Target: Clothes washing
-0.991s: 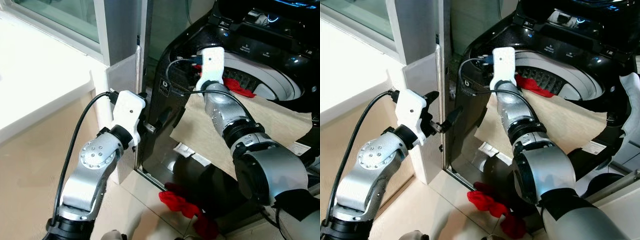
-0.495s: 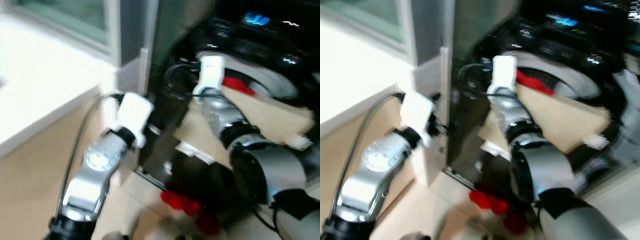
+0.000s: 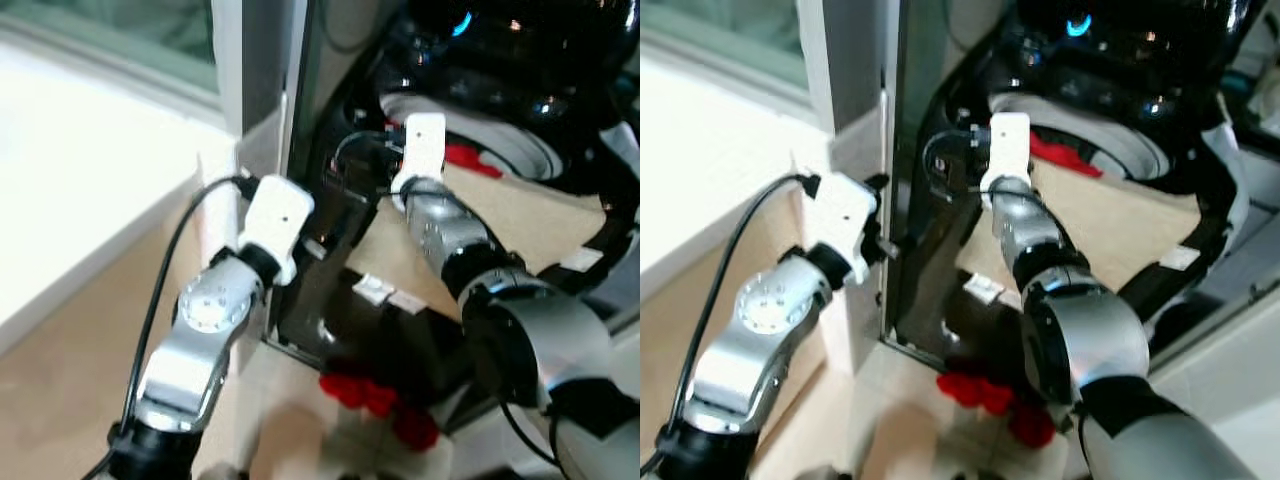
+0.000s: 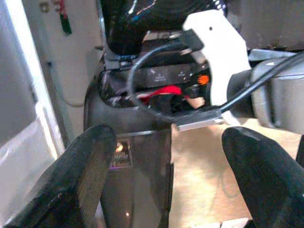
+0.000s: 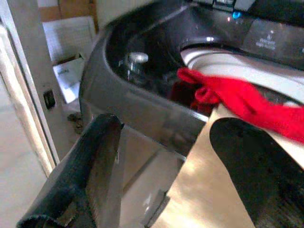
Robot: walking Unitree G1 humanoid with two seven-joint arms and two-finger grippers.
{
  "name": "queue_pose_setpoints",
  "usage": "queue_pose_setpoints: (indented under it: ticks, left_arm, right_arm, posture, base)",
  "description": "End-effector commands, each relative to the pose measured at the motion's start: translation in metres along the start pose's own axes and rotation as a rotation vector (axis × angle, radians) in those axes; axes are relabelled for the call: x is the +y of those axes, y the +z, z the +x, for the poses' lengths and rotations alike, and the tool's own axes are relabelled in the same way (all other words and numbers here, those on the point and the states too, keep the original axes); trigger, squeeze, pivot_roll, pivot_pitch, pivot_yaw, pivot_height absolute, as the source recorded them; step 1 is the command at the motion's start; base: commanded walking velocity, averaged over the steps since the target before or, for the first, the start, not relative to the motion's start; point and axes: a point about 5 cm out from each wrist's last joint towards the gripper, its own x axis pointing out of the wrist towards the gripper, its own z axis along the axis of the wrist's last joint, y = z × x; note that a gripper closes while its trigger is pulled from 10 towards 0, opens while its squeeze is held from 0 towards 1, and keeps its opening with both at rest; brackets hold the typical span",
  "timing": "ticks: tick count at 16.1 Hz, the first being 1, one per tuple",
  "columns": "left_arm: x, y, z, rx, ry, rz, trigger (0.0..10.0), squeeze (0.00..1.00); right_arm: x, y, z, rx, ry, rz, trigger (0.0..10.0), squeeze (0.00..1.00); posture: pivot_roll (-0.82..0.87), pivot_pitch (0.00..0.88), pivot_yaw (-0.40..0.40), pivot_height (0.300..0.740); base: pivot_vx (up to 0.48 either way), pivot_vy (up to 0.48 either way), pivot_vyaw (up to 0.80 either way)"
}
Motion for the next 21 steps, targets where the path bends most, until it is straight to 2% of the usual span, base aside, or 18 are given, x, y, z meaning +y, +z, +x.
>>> queue_pose_setpoints:
  ticks: [1,3,6,10,13,14,16,18,19,20,21]
  left_arm:
    - [-0.008,0.002,0.004,-0.016,-0.041,-0.004,10.0,0.00]
    - [-0.008,0.003,0.005,-0.014,-0.057,0.010,10.0,0.00]
    - [-0.009,0.004,0.005,-0.016,-0.070,0.011,10.0,0.00]
    - [-0.009,0.006,0.006,-0.030,-0.074,-0.004,10.0,0.00]
    - [-0.008,0.005,0.007,-0.024,-0.061,0.012,10.0,0.00]
    - [-0.007,0.007,0.007,-0.029,-0.057,0.008,10.0,0.00]
    - [-0.006,0.009,0.007,-0.043,-0.058,0.002,10.0,0.00]
    - [-0.005,0.010,0.007,-0.045,-0.060,-0.003,10.0,0.00]
    - [-0.005,0.010,0.008,-0.044,-0.061,-0.001,10.0,0.00]
    - [-0.005,0.010,0.008,-0.044,-0.061,0.001,10.0,0.00]
    - [-0.004,0.012,0.007,-0.050,-0.055,0.000,10.0,0.00]
  right_arm:
    - [-0.009,0.012,0.001,-0.038,-0.023,-0.001,10.0,0.40]
    - [-0.011,0.011,0.002,-0.024,-0.033,0.045,10.0,0.40]
    - [-0.011,0.006,0.001,0.023,-0.032,0.194,10.0,0.40]
    - [-0.001,0.006,0.002,0.031,0.022,0.226,10.0,0.40]
    - [-0.001,-0.001,0.001,0.059,0.020,0.199,10.0,0.40]
    - [-0.007,-0.007,0.000,0.077,-0.016,0.137,10.0,0.40]
    - [-0.015,-0.009,-0.001,0.094,-0.056,0.090,10.0,0.41]
    - [-0.024,-0.008,-0.001,0.119,-0.090,0.139,10.0,0.41]
    - [-0.029,-0.007,-0.001,0.135,-0.120,0.207,10.0,0.41]
    - [-0.030,-0.007,-0.001,0.138,-0.127,0.221,10.0,0.41]
    - [-0.046,0.002,-0.001,0.119,-0.215,0.321,10.0,0.39]
  posture:
    - [0.08,0.000,-0.140,0.740]
    - [0.07,0.000,-0.137,0.740]
    - [0.07,0.000,-0.136,0.740]
    - [0.07,0.000,-0.136,0.740]
    - [0.06,0.000,-0.138,0.740]
    - [0.06,0.000,-0.137,0.740]
    - [0.06,0.000,-0.135,0.740]
    - [0.06,0.000,-0.134,0.740]
    - [0.07,0.000,-0.136,0.740]
    - [0.07,0.000,-0.136,0.740]
    - [0.06,0.000,-0.141,0.740]
  base:
    - [0.439,0.000,0.00]
    - [0.454,0.000,0.00]
    - [0.458,0.000,0.00]
    - [0.458,0.000,0.00]
    - [0.296,0.000,0.00]
    - [0.000,0.000,0.00]
    - [0.000,0.000,0.00]
    - [0.000,0.000,0.00]
    - [0.000,0.000,0.00]
    - [0.000,0.000,0.00]
    - [0.000,0.000,0.00]
